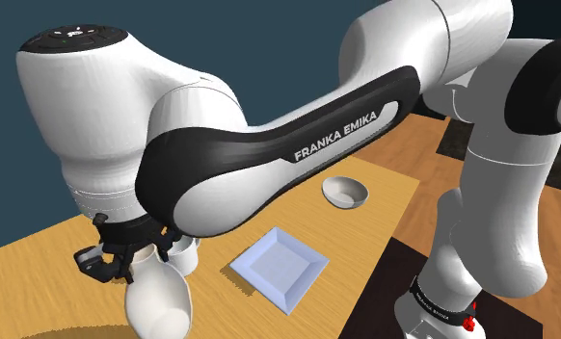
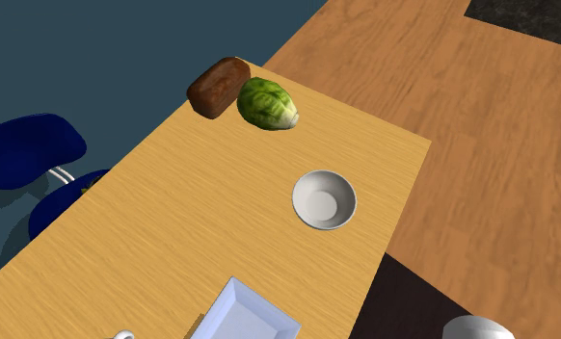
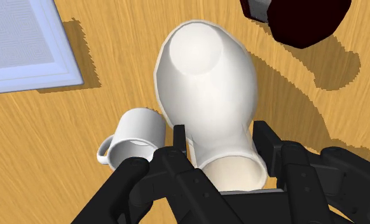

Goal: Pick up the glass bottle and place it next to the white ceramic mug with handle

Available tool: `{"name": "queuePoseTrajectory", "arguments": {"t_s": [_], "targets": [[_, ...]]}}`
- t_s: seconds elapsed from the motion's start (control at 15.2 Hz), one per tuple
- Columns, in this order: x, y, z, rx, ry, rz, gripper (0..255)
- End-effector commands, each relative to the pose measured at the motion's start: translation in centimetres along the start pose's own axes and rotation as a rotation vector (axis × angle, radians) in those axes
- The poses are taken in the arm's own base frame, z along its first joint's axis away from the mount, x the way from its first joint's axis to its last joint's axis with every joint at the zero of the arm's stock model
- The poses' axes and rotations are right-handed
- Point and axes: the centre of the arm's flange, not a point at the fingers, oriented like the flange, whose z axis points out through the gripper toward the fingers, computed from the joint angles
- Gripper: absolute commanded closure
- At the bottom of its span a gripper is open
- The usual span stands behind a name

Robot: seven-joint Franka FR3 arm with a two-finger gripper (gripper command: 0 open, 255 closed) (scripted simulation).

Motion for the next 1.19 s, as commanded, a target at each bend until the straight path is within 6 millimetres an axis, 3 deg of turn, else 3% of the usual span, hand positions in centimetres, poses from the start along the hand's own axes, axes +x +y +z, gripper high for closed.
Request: {"name": "queuePoseTrajectory", "arguments": {"t_s": [0.0, 0.46, 0.99, 1.06, 1.12], "targets": [[-0.3, 0.0, 1.0, 0.001, 0.001, 0.000, 255], [-1.1, -0.1, 5.0, 0.001, 0.001, 0.000, 255], [-1.1, -0.1, 5.0, 0.001, 0.001, 0.000, 255], [-1.1, -0.1, 5.0, 0.001, 0.001, 0.000, 0], [-1.1, -0.1, 5.0, 0.001, 0.001, 0.000, 0]]}}
